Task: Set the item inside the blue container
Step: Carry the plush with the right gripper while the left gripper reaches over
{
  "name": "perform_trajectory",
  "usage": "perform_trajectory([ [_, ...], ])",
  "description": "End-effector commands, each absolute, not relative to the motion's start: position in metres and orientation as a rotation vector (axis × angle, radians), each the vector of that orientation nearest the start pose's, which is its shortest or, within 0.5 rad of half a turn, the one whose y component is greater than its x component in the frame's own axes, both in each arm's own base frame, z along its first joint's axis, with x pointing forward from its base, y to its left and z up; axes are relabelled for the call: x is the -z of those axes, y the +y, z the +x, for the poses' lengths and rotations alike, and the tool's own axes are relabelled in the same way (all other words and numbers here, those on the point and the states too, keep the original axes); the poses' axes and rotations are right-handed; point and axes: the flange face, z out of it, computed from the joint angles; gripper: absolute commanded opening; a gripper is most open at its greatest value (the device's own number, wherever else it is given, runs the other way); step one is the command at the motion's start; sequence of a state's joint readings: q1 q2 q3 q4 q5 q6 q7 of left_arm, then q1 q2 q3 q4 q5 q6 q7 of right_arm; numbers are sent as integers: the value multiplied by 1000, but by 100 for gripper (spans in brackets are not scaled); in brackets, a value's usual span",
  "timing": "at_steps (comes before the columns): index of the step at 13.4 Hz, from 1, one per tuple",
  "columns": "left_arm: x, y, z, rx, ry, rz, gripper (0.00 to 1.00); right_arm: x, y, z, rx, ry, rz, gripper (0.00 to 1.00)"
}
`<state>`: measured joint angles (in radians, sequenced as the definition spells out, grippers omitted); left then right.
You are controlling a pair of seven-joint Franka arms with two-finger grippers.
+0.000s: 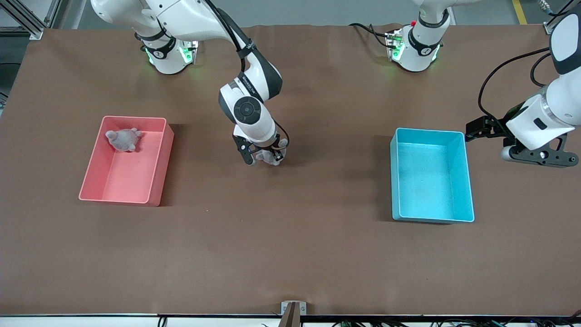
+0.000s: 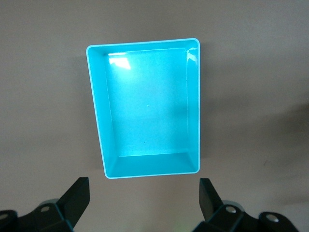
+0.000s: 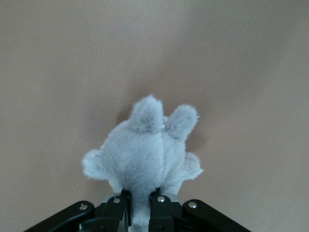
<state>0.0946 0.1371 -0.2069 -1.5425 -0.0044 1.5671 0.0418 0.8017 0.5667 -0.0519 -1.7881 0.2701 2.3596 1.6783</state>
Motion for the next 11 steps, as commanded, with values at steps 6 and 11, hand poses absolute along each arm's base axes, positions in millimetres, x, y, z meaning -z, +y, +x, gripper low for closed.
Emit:
perform_trajectory([
  [6,-557,-76,583,-209,251,-3163,99,-222,496,478,-214,1713,-2534,10],
  [11,-556,-133,574,-219,123,-3179,99,-236,488,488,-178,1686,-2553,100],
])
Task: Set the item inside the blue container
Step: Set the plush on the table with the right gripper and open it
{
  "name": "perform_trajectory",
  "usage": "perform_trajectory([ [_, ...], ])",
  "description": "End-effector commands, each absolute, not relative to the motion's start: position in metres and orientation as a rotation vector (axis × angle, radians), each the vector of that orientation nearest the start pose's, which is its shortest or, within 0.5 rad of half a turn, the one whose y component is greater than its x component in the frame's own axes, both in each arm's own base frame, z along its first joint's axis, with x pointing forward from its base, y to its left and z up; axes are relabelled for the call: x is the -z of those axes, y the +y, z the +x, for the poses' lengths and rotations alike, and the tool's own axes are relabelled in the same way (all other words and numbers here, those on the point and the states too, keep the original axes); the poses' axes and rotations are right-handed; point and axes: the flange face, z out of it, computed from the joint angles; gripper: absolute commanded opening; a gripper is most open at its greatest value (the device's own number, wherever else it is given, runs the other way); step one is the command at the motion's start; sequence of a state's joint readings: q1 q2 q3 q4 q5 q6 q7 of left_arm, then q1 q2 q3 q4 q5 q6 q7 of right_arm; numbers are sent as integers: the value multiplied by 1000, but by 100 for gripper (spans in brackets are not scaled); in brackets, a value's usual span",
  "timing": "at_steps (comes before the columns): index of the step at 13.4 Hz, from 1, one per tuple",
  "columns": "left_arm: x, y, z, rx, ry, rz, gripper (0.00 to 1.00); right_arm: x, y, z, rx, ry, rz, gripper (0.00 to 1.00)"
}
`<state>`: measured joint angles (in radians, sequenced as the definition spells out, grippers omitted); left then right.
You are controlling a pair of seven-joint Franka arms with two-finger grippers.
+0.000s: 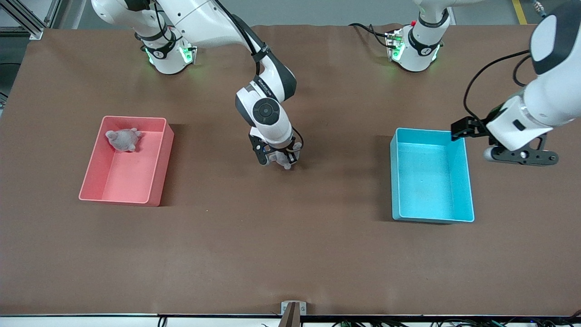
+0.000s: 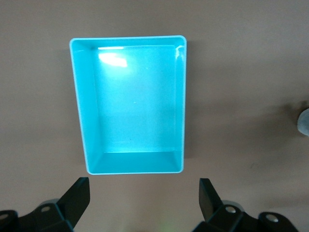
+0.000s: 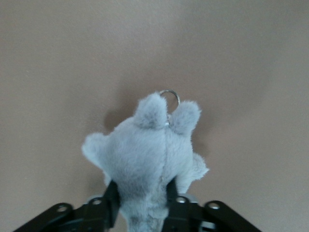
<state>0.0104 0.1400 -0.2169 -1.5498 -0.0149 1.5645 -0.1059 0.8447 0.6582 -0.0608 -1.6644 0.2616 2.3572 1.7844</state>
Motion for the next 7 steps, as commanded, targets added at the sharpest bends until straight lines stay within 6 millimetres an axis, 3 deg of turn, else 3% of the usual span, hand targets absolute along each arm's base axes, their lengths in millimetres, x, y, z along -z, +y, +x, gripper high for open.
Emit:
perform_trajectory([
  [1,-557,-147,572,-220,95,-3198,99,-247,483,492,-181,1687,-2553,100],
  [3,-551,-179,570,-211,22,-3224,100,-282,455,513,-217,1639,-2601,100],
  [7,-532,-262,559,-178,-56,-3232,99,-337,376,533,-349,1416,-2849,100],
])
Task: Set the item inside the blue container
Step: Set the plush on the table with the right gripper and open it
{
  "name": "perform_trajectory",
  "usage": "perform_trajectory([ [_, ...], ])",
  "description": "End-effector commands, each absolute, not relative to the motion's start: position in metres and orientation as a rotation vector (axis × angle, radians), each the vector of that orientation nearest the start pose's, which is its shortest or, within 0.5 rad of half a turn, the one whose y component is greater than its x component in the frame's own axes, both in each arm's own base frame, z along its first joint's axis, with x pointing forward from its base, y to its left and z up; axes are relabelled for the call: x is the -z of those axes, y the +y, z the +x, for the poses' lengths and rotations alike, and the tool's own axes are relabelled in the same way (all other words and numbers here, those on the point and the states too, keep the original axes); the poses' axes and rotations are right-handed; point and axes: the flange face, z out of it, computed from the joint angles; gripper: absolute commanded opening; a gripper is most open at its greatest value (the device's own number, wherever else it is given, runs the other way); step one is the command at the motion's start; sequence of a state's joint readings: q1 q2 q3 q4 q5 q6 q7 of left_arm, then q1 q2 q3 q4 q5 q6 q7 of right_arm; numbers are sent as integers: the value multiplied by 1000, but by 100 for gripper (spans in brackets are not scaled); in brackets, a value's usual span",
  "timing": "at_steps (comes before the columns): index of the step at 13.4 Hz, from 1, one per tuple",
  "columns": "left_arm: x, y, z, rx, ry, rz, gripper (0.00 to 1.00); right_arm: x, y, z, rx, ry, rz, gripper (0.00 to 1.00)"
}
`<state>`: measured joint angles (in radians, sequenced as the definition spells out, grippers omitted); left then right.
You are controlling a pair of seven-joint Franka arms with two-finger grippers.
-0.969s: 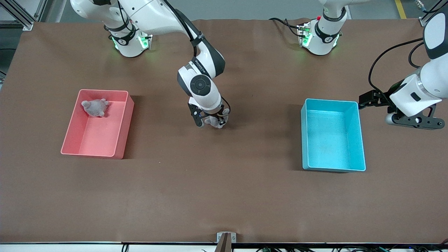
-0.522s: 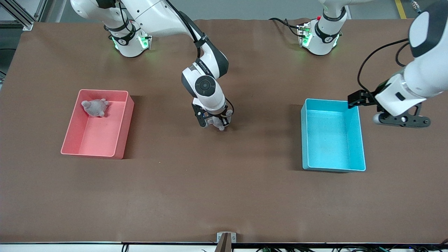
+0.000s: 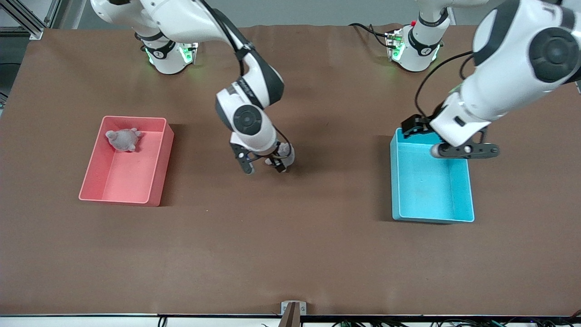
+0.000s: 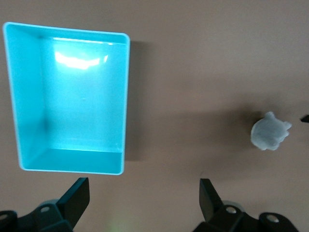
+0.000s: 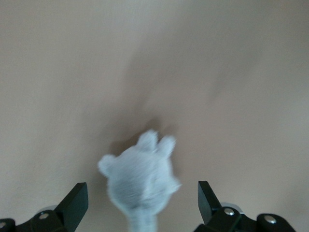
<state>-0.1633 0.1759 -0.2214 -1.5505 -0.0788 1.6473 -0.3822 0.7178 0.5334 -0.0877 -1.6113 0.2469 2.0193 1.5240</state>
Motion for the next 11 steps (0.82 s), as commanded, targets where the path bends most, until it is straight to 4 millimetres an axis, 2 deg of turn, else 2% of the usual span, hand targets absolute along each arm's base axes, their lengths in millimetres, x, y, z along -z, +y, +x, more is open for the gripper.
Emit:
perform_trajectory([
  [1,-525,-284,555,-168,-68,-3237,100,-346,354,537,-347,1353,-2919,100],
  [2,-515,-307,553,-153,-101,-3249,99,-354,333,539,-357,1287,-2980,100],
  [3,-506,-333,549,-145,-151,-3285,99,-363,302,543,-389,1169,-3041,100],
  [5,-491,-366,549,-130,-274,-3351,99,-376,241,550,-490,879,-3118,100],
  [6,-484,-388,544,-98,-299,-3372,99,-378,212,553,-515,794,-3161,100],
  [7,-471,-405,543,-72,-302,-3385,99,-377,186,553,-523,676,-3242,100],
  [9,-443,-430,542,-33,-273,-3415,99,-367,150,548,-558,440,-3338,100],
  [10,-428,-436,542,-51,-258,-3410,99,-363,126,549,-578,398,-3340,100],
  [11,-423,-452,530,-63,-196,-3410,99,-360,105,552,-601,344,-3334,100],
])
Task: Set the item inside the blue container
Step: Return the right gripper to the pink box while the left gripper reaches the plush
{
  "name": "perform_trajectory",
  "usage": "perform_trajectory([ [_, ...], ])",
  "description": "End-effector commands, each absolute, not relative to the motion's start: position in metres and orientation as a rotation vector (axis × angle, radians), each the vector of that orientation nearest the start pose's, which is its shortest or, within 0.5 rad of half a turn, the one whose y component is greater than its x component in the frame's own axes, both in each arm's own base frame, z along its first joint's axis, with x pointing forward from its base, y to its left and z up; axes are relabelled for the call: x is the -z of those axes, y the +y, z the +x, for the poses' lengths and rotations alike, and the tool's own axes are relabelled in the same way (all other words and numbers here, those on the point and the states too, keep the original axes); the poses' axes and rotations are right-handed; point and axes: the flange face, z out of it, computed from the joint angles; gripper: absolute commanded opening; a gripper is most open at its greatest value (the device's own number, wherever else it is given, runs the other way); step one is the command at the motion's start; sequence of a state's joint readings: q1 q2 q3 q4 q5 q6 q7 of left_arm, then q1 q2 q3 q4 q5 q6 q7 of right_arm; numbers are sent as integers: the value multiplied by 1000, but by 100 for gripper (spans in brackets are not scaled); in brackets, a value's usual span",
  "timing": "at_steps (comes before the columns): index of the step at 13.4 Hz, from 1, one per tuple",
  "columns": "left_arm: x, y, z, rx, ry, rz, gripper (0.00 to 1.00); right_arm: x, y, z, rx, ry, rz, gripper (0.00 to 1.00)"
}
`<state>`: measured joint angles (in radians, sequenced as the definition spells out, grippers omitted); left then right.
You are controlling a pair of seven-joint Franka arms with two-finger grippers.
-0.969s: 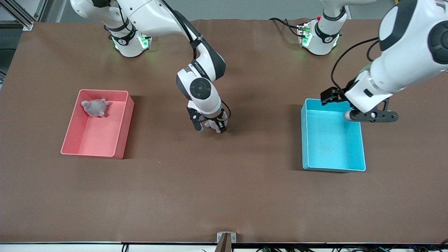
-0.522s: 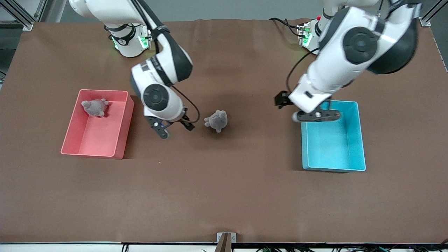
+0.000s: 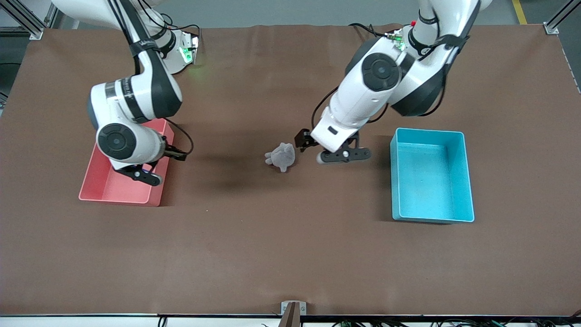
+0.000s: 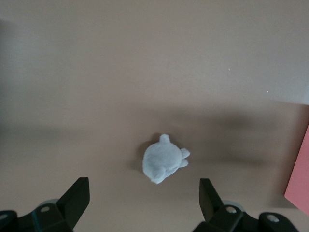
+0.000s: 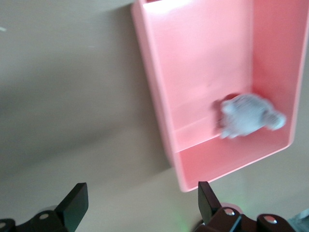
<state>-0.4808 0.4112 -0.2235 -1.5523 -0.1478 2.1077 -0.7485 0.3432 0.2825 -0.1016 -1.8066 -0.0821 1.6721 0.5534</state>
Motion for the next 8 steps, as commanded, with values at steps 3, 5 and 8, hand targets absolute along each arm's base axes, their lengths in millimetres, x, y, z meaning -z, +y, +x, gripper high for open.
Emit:
perform_trajectory([
  [3,-396,-457,532,-120,-184,-3390,99,-333,42,550,-634,173,-3337,100],
  [5,-371,-467,534,-165,-170,-3379,99,-313,-4,540,-632,201,-3305,100],
  [8,-342,-485,538,-204,-159,-3381,99,-299,-87,527,-661,355,-3238,100],
])
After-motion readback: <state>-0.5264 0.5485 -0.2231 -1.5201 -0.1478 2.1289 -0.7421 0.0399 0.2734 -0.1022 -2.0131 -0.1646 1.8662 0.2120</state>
